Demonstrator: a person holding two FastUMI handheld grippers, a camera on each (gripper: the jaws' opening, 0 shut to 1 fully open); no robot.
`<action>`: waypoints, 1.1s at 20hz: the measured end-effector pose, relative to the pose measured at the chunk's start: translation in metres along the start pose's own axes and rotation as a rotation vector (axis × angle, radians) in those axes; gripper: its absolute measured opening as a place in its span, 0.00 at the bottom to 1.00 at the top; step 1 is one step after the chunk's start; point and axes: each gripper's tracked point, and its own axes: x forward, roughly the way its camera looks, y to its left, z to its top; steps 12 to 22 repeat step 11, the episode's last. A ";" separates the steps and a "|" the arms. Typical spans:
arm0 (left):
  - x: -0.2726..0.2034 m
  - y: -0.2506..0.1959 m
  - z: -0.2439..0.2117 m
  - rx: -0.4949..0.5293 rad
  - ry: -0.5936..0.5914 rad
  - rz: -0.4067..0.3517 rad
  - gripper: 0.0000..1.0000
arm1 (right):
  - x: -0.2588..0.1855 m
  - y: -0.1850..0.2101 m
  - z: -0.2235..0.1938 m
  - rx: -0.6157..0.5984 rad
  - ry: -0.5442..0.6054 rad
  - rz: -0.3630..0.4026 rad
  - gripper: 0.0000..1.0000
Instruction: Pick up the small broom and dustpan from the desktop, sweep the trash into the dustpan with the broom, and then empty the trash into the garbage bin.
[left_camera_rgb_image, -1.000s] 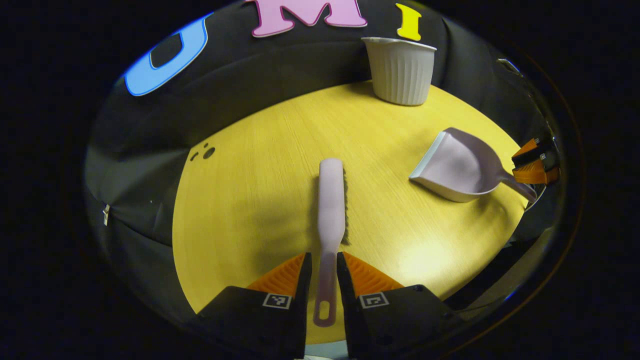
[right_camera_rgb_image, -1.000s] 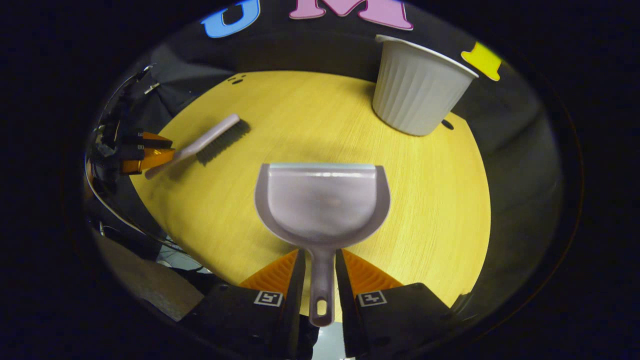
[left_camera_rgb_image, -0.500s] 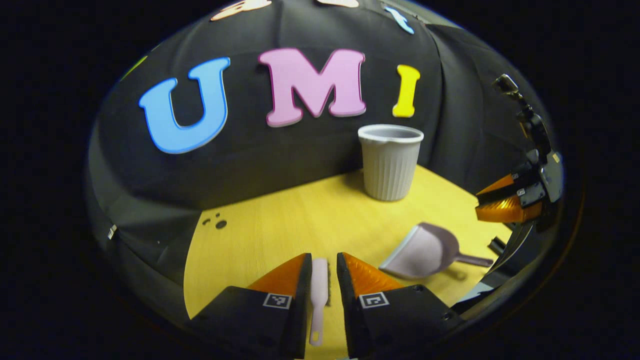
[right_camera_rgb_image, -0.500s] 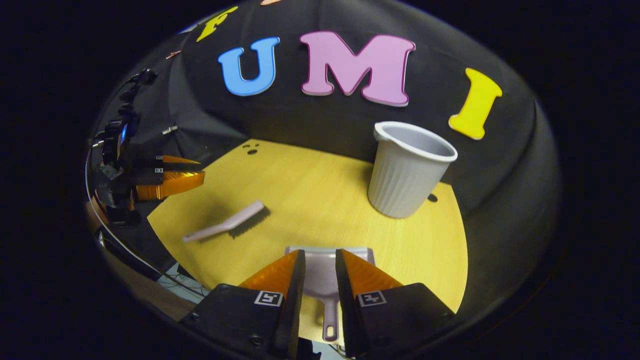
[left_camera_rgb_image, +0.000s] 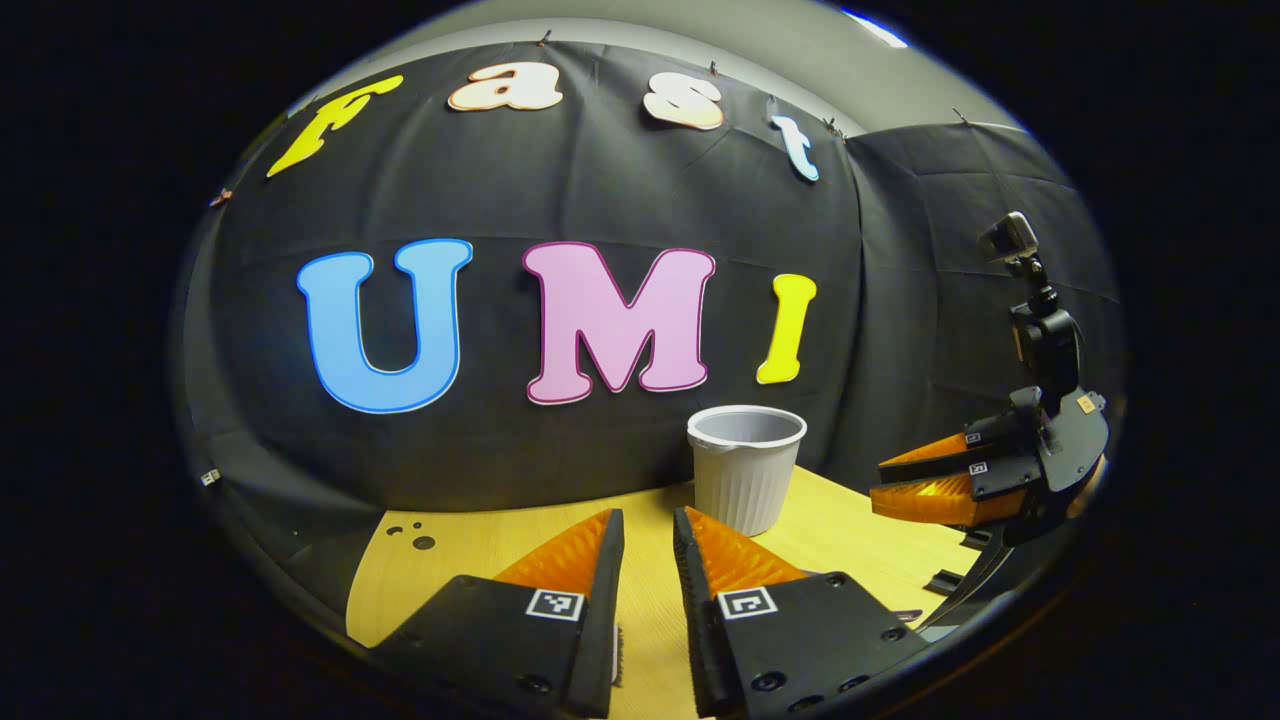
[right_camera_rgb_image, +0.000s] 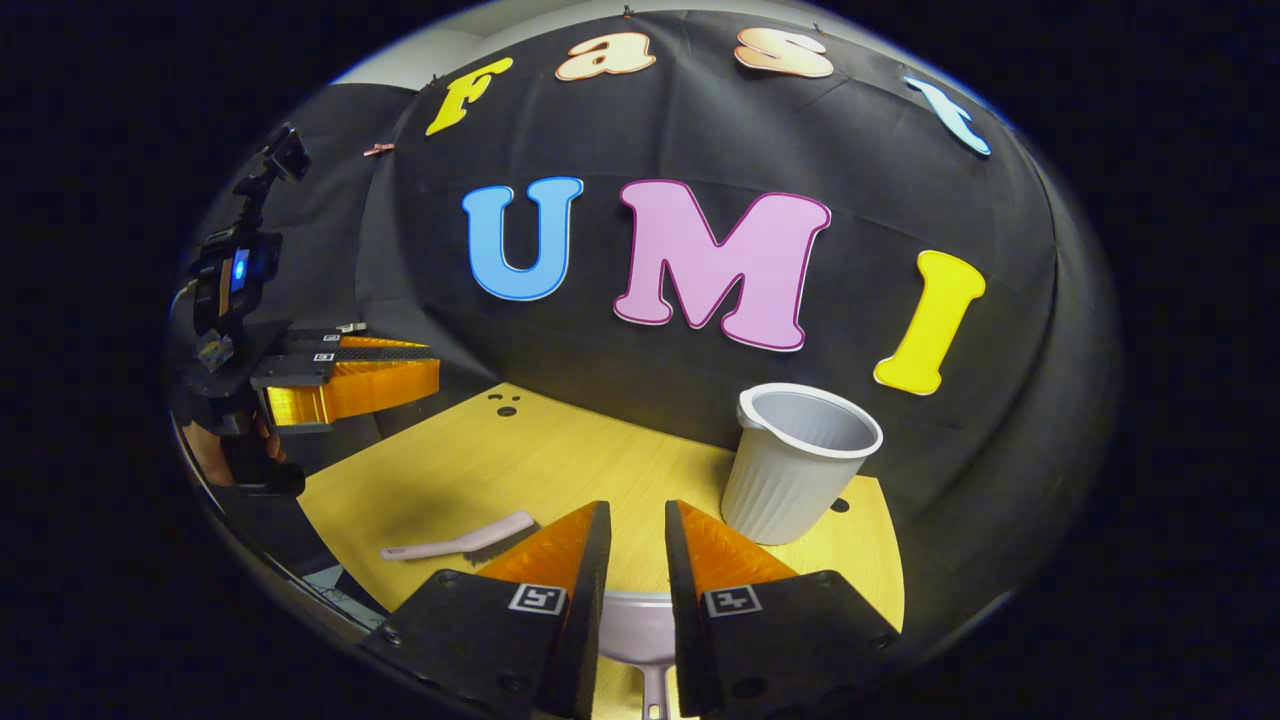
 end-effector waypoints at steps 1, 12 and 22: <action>-0.002 0.000 -0.002 -0.005 0.008 0.000 0.34 | 0.000 -0.001 0.000 0.007 0.001 -0.006 0.35; -0.003 0.002 -0.005 -0.009 0.035 -0.001 0.35 | -0.003 0.003 0.006 0.028 0.020 -0.023 0.36; -0.003 0.002 -0.005 -0.009 0.035 -0.001 0.35 | -0.003 0.003 0.006 0.028 0.020 -0.023 0.36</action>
